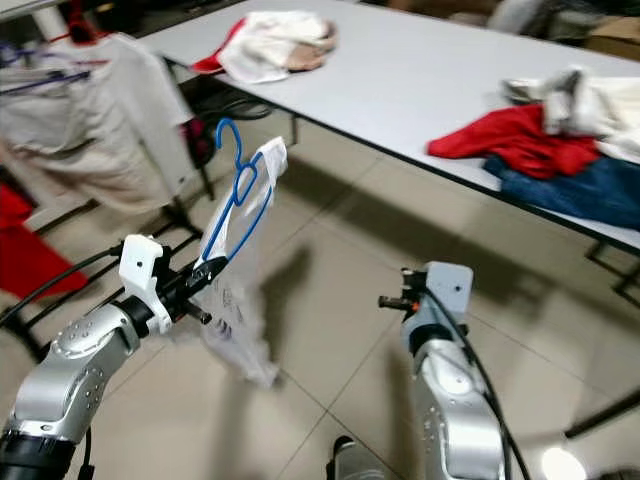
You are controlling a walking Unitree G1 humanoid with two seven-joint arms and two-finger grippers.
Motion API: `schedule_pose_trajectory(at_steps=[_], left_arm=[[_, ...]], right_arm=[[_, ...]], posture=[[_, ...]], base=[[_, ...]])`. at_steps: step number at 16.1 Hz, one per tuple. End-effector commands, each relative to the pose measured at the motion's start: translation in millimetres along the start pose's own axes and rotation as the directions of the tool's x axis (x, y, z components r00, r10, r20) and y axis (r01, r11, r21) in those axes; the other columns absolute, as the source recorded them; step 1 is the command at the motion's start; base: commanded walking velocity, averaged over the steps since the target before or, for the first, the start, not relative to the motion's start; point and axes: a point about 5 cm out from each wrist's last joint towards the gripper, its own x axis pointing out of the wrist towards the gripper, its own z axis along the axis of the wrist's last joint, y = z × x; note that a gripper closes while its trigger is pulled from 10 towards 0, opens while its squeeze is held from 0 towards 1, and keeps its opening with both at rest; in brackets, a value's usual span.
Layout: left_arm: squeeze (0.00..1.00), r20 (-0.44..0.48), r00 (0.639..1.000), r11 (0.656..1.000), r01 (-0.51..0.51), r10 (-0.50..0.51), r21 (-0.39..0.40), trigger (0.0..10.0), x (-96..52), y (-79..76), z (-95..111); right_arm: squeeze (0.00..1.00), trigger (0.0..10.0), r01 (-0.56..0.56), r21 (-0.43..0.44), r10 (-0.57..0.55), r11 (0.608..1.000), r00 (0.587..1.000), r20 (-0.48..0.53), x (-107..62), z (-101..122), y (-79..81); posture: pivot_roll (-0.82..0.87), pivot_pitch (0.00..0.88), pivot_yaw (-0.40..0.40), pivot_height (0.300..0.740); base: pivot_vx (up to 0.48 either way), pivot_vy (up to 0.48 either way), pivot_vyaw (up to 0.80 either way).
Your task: Hang hanger
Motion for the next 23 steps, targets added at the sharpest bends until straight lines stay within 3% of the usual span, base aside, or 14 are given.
schedule_pose_trajectory(at_steps=[1, 7, 18, 23], left_arm=[[0.00, 0.005, 1.000, 0.999, -0.017, 0.017, 0.042, 10.0, -7.5, 6.3, 5.5], [0.00, 0.000, 0.999, 0.998, -0.036, 0.036, 0.057, 10.0, -10.2, 14.1, 10.9], [0.00, -0.012, 1.000, 0.999, -0.004, 0.005, 0.054, 10.0, 0.2, 14.6, 10.7], [0.00, -0.030, 0.999, 0.995, 0.026, -0.023, 0.092, 10.0, -4.8, 7.2, 6.1]], right_arm=[[0.00, 10.0, -0.028, 0.021, 0.028, 0.999, 1.000, 0.000, -1.5, 1.8, 6.5], [0.00, 10.0, -0.038, 0.028, 0.038, 0.999, 0.999, -0.006, -3.5, 1.4, 8.6], [0.00, 10.0, 0.016, 0.033, -0.015, 0.999, 1.000, -0.017, -3.6, 4.2, 4.7], [0.00, 10.0, -0.027, 0.005, 0.027, 1.000, 0.999, -0.028, -1.3, 5.3, 8.1]], posture=[[-0.05, 0.041, 0.097, 0.740], [-0.05, 0.034, 0.103, 0.740], [-0.06, 0.058, 0.117, 0.740], [-0.05, 0.066, 0.088, 0.740]], base=[[0.000, 0.390, -0.80], [0.000, 0.391, -0.80], [0.000, 0.388, -0.80], [0.000, -0.288, -0.80]])
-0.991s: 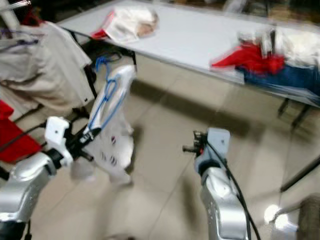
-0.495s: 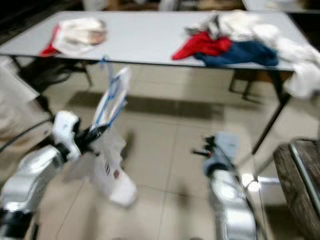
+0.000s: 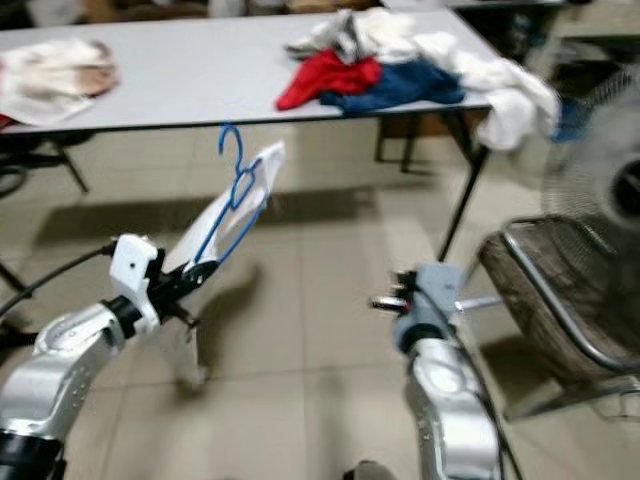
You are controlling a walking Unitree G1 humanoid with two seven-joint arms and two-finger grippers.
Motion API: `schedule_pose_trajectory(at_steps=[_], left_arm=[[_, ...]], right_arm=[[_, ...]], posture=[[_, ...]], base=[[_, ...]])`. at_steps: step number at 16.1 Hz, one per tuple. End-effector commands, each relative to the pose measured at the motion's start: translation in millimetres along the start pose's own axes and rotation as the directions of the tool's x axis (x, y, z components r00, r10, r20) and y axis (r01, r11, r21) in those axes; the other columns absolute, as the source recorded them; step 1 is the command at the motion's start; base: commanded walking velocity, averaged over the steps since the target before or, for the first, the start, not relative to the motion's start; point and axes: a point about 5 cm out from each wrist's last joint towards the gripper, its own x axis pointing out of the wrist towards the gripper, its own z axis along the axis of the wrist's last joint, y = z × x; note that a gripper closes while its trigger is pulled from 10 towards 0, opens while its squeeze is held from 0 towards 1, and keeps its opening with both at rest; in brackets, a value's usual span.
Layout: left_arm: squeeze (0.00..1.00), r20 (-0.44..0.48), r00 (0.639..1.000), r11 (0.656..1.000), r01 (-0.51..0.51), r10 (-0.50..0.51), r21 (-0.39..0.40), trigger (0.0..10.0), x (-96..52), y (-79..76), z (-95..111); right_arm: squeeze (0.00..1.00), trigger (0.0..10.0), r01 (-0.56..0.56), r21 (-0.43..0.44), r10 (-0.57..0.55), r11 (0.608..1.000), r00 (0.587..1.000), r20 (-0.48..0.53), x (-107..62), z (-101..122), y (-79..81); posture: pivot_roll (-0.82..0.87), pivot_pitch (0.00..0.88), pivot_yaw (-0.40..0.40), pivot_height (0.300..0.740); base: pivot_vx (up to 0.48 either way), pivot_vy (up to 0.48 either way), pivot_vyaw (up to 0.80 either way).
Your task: Hang hanger
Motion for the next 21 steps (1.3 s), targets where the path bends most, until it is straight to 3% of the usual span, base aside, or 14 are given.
schedule_pose_trajectory(at_steps=[1, 3, 4, 5, 7, 10, 11, 12, 15, 18, 20, 21], left_arm=[[0.00, 0.031, 0.999, 1.000, 0.016, -0.017, 0.020, 10.0, 0.3, -1.1, 7.7], [0.00, 0.045, 0.999, 1.000, 0.028, -0.029, 0.010, 10.0, -3.6, 5.1, 12.9], [0.00, 0.065, 0.996, 0.998, 0.057, -0.058, 0.020, 4.2, -5.7, 7.4, 17.4], [0.00, 0.062, 0.991, 0.993, 0.119, -0.121, 0.023, 0.0, -6.9, 12.3, 23.8], [0.00, 0.072, 0.985, 0.988, 0.155, -0.155, 0.017, 0.0, -5.8, 18.0, 32.9], [0.00, 0.063, 0.947, 0.948, 0.318, -0.316, -0.013, 0.0, -11.6, 25.0, 51.8], [0.00, 0.007, 0.920, 0.920, 0.393, -0.393, 0.003, 0.0, -16.5, 27.5, 54.6], [0.00, -0.034, 0.903, 0.903, 0.430, -0.429, 0.010, 0.0, -19.6, 31.9, 57.2], [0.00, -0.067, 0.861, 0.863, 0.504, -0.505, -0.021, 0.0, -23.5, 42.2, 71.0], [0.00, -0.079, 0.829, 0.833, 0.553, -0.553, -0.029, 0.0, -22.1, 46.0, 81.5], [0.00, -0.068, 0.798, 0.800, 0.598, -0.599, -0.035, 0.0, -23.2, 43.0, 86.5], [0.00, -0.034, 0.782, 0.783, 0.621, -0.622, -0.046, 0.0, -26.0, 43.8, 92.9]], right_arm=[[0.00, 10.0, -0.001, -0.011, 0.001, 1.000, 1.000, 0.012, 0.2, 4.7, -3.5], [0.00, 10.0, -0.069, -0.038, 0.070, 0.997, 0.997, 0.020, 1.2, 7.4, 0.5], [0.00, 10.0, -0.091, -0.058, 0.093, 0.994, 0.995, 0.026, 1.8, 9.4, 1.5], [0.00, 10.0, -0.119, -0.092, 0.123, 0.989, 0.992, 0.041, 3.3, 13.7, 0.4], [0.00, 10.0, -0.139, -0.118, 0.147, 0.983, 0.987, 0.062, 4.7, 18.1, -1.3], [0.00, 10.0, -0.174, -0.118, 0.191, 0.978, 0.970, 0.150, 7.7, 36.3, -5.1], [0.91, 10.0, -0.208, -0.099, 0.224, 0.973, 0.953, 0.205, 7.6, 47.3, -4.9], [1.00, 10.0, -0.247, -0.087, 0.261, 0.965, 0.934, 0.243, 7.4, 54.8, -3.9], [1.00, 10.0, -0.289, -0.178, 0.329, 0.941, 0.906, 0.266, 10.7, 67.7, 1.6], [1.00, 10.0, -0.361, -0.220, 0.411, 0.906, 0.873, 0.263, 16.1, 79.5, 28.7], [1.00, 10.0, -0.380, -0.174, 0.416, 0.909, 0.863, 0.286, 20.5, 82.9, 36.0], [1.00, 10.0, -0.314, -0.131, 0.340, 0.940, 0.891, 0.302, 27.2, 84.2, 22.7]], posture=[[-0.05, 0.067, 0.081, 0.740], [-0.05, 0.066, 0.077, 0.740], [-0.05, 0.066, 0.076, 0.740], [-0.06, 0.064, 0.074, 0.740], [-0.06, 0.064, 0.076, 0.740], [-0.06, 0.059, 0.081, 0.740], [-0.06, 0.057, 0.083, 0.740], [-0.06, 0.055, 0.085, 0.740], [-0.06, 0.054, 0.094, 0.740], [-0.05, 0.049, 0.103, 0.740], [-0.05, 0.047, 0.105, 0.740], [-0.03, 0.046, 0.104, 0.740]], base=[[0.000, -0.480, -0.56], [0.000, 0.000, 0.00], [0.000, 0.000, 0.00], [0.000, 0.000, 0.00], [0.000, 0.000, 0.00], [0.000, 0.000, 0.00], [0.000, 0.000, 0.00], [0.000, 0.000, 0.00], [0.000, 0.000, 0.00], [0.000, 0.000, 0.00], [0.000, 0.000, 0.00], [0.000, 0.000, 0.00]])
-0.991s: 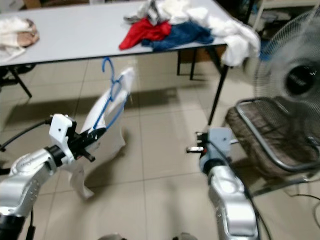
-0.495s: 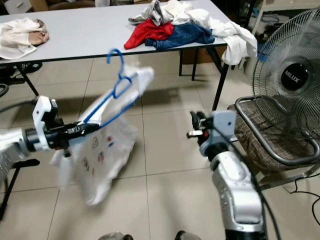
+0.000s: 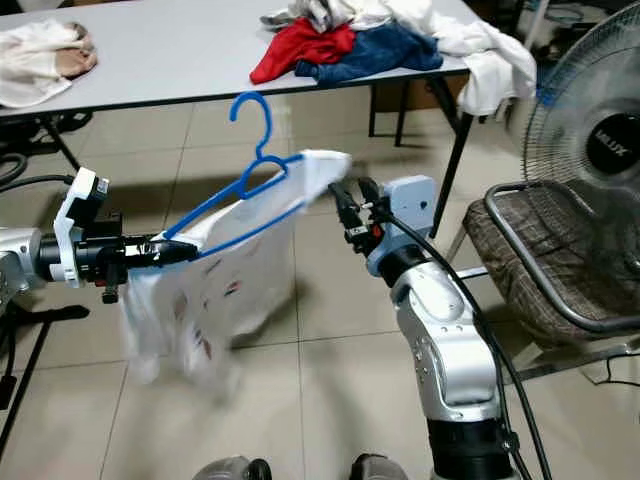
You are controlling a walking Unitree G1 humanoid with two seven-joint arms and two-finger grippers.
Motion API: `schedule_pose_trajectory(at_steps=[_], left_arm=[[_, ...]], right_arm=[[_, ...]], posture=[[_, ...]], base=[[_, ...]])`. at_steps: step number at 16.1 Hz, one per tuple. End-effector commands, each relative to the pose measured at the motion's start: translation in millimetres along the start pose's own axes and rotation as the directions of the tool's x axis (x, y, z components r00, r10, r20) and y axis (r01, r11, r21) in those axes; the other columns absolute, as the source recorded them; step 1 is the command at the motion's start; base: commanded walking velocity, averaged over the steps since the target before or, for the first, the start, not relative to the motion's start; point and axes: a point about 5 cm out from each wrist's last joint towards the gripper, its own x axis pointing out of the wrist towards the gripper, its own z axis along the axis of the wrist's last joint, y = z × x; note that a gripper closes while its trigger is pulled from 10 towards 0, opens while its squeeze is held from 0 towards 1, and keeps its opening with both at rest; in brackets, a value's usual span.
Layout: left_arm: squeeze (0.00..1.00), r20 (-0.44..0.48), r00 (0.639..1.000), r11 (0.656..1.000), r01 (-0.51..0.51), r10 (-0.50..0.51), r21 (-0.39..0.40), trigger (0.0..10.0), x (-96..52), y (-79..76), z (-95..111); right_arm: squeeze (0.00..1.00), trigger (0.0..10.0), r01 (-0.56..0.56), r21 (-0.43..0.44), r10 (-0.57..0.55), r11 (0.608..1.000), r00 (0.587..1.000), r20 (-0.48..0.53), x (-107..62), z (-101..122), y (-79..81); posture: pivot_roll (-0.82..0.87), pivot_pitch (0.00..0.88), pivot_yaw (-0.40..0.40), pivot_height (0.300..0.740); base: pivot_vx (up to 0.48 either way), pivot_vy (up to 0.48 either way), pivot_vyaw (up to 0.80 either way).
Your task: Hang hanger
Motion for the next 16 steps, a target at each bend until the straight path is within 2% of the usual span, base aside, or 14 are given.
schedule_pose_trajectory(at_steps=[1, 2, 4, 5, 7, 16], left_arm=[[0.00, 0.043, 0.998, 0.999, 0.034, -0.035, 0.026, 0.0, -7.3, -2.9, 14.6], [0.00, 0.071, 0.996, 0.998, 0.061, -0.061, 0.003, 0.0, -14.7, -3.7, 20.4], [0.00, 0.095, 0.989, 0.993, 0.112, -0.109, -0.036, 0.0, -22.1, -6.8, 25.0], [0.00, 0.132, 0.979, 0.984, 0.167, -0.158, -0.063, 0.0, -25.4, -10.1, 30.4], [0.00, 0.176, 0.966, 0.975, 0.207, -0.190, -0.080, 0.0, -26.2, -12.4, 35.9], [0.00, 0.176, 0.966, 0.975, 0.207, -0.190, -0.080, 0.0, -26.2, -12.4, 35.9]], right_arm=[[1.00, 10.0, 0.083, 0.007, -0.083, 0.997, 0.997, -0.001, -1.8, -1.8, -16.0], [1.00, 10.0, 0.153, 0.001, -0.153, 0.988, 0.988, -0.001, -7.5, -4.7, -35.3], [1.00, 10.0, 0.186, 0.026, -0.187, 0.982, 0.982, 0.009, -14.1, -5.9, -50.2], [1.00, 10.0, 0.198, 0.123, -0.204, 0.972, 0.978, 0.034, -18.0, -5.1, -60.1], [1.00, 10.0, 0.168, 0.193, -0.179, 0.967, 0.983, 0.044, -21.9, -6.0, -64.9], [1.00, 10.0, 0.168, 0.193, -0.179, 0.967, 0.983, 0.044, -21.9, -6.0, -64.9]], posture=[[-0.03, 0.046, 0.104, 0.740], [-0.03, 0.046, 0.102, 0.740], [-0.02, 0.046, 0.103, 0.740], [-0.02, 0.045, 0.108, 0.740], [-0.02, 0.042, 0.111, 0.740], [-0.02, 0.042, 0.111, 0.740]], base=[[0.000, 0.000, 0.00], [0.000, 0.000, 0.00], [0.000, 0.000, 0.00], [0.000, 0.000, 0.00], [0.000, 0.000, 0.00], [0.000, 0.000, 0.00]])
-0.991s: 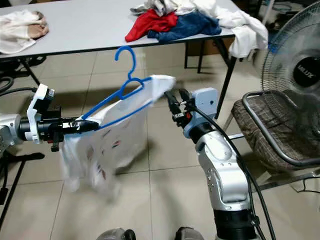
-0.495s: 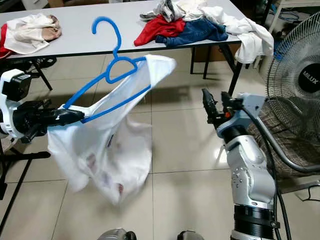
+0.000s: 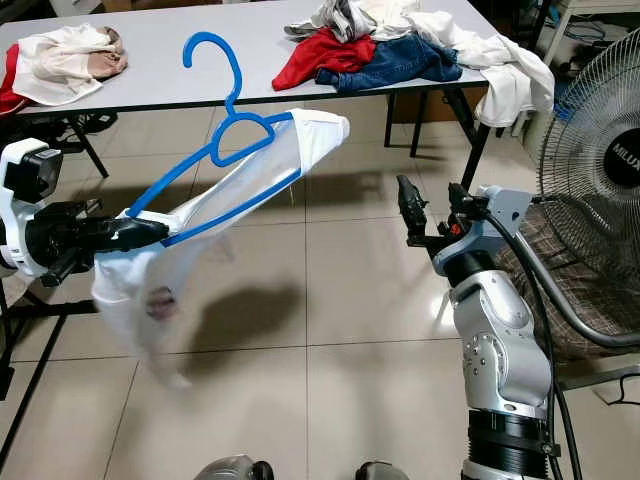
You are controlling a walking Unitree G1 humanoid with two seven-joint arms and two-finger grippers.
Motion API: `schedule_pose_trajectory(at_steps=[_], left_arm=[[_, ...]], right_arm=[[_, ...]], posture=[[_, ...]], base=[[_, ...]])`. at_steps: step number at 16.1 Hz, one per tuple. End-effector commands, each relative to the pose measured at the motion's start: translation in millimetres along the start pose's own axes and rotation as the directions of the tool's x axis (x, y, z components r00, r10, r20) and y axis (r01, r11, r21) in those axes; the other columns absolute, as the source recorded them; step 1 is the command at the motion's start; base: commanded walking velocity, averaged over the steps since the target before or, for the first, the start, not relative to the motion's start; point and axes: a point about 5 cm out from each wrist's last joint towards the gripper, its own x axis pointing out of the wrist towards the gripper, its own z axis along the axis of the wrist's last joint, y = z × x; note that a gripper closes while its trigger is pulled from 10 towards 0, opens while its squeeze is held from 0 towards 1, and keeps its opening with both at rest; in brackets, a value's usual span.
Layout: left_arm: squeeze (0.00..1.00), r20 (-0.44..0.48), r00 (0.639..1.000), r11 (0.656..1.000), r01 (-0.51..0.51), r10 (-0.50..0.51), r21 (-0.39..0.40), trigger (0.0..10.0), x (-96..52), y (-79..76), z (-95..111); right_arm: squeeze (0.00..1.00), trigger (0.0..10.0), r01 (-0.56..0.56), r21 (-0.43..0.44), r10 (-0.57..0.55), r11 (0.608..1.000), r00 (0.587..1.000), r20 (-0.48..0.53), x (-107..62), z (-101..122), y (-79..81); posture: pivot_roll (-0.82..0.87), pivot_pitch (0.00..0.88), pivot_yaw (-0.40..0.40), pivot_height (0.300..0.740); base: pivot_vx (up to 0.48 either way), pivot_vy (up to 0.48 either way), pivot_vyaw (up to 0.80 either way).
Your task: Hang hanger
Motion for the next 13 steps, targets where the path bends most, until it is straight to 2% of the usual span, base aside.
schedule_pose_trajectory(at_steps=[1, 6, 7, 8, 9, 10, 13], left_arm=[[0.00, 0.017, 0.999, 0.999, 0.030, -0.030, 0.039, 0.0, -1.2, -4.6, 10.2], [0.00, 0.017, 0.999, 0.999, 0.030, -0.030, 0.039, 0.0, -1.2, -4.6, 10.2], [0.00, 0.031, 0.998, 0.999, 0.047, -0.048, 0.026, 0.0, -1.3, -6.0, 12.1], [0.00, -0.028, 0.994, 0.987, -0.103, 0.107, 0.120, 0.0, 8.0, 6.3, 1.3], [0.00, -0.032, 0.948, 0.920, -0.299, 0.317, 0.253, 0.0, 26.4, 21.2, -13.2], [0.00, 0.007, 0.919, 0.886, -0.382, 0.394, 0.264, 0.0, 35.3, 26.7, -20.9], [0.00, 0.022, 0.873, 0.853, -0.481, 0.487, 0.204, 0.0, 36.8, 31.5, -47.5]], right_arm=[[1.00, 10.0, 0.000, 0.013, 0.001, 1.000, 1.000, -0.019, -0.3, -4.0, -0.5], [1.00, 10.0, 0.000, 0.013, 0.001, 1.000, 1.000, -0.019, -0.3, -4.0, -0.5], [1.00, 10.0, -0.024, 0.037, 0.025, 0.999, 0.999, -0.021, -2.0, -4.8, -3.2], [0.00, 10.0, -0.158, -0.031, 0.156, 0.987, 0.987, -0.047, 7.8, -2.4, 22.2], [0.00, 10.0, -0.235, -0.143, 0.220, 0.961, 0.969, -0.117, 18.2, -7.6, 48.2], [0.00, 10.0, -0.191, -0.164, 0.168, 0.968, 0.975, -0.143, 20.3, -14.4, 48.0], [0.00, 10.0, -0.219, -0.215, 0.180, 0.952, 0.966, -0.188, 14.5, -27.0, 48.6]], posture=[[-0.02, 0.042, 0.111, 0.740], [-0.02, 0.042, 0.111, 0.740], [-0.02, 0.039, 0.115, 0.740], [-0.03, 0.015, 0.106, 0.740], [-0.03, 0.018, 0.101, 0.740], [-0.04, 0.018, 0.095, 0.740], [-0.04, 0.026, 0.084, 0.740]], base=[[0.000, 0.000, 0.00], [0.000, 0.000, 0.00], [0.000, 0.000, 0.00], [0.000, 0.000, 0.00], [0.000, 0.000, 0.00], [0.000, 0.000, 0.00], [0.000, 0.000, 0.00]])
